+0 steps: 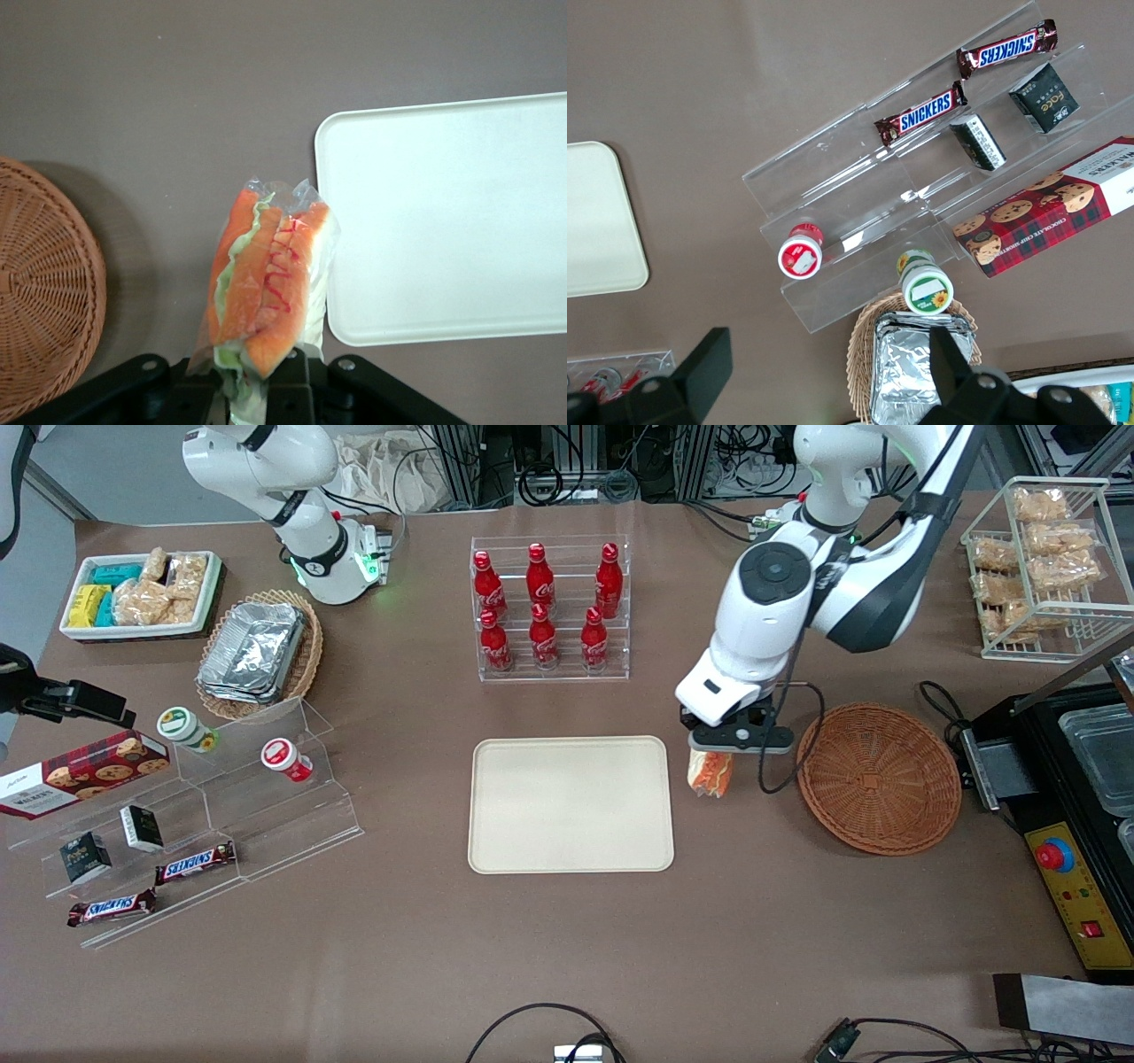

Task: Place sandwich from basket to tray
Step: 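Lift the sandwich and carry it toward the cream tray, then lower the held sandwich onto the cream tray and open the gripper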

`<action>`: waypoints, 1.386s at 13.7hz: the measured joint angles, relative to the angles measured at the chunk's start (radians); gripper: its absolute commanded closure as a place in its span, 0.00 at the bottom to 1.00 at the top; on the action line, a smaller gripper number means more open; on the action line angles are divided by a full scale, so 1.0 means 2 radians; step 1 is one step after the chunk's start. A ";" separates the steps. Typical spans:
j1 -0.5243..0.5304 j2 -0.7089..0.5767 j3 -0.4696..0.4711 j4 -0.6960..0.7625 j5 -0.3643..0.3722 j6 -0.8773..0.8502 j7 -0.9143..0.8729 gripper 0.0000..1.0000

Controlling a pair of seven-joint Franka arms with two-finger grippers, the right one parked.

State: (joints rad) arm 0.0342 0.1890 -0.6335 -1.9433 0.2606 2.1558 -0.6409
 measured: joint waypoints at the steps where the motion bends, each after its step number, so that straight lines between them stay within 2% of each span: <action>1: -0.010 0.015 -0.001 0.009 0.017 0.000 -0.018 0.96; 4: -0.037 0.069 -0.001 0.046 0.058 0.000 -0.072 0.96; 9: -0.055 0.129 -0.001 0.097 0.073 0.000 -0.091 0.97; 16: -0.093 0.210 -0.001 0.142 0.149 -0.001 -0.157 0.97; 19: -0.097 0.230 -0.001 0.145 0.155 -0.001 -0.160 0.97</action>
State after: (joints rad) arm -0.1600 0.6492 -0.6348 -1.6539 0.5704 2.1532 -0.9607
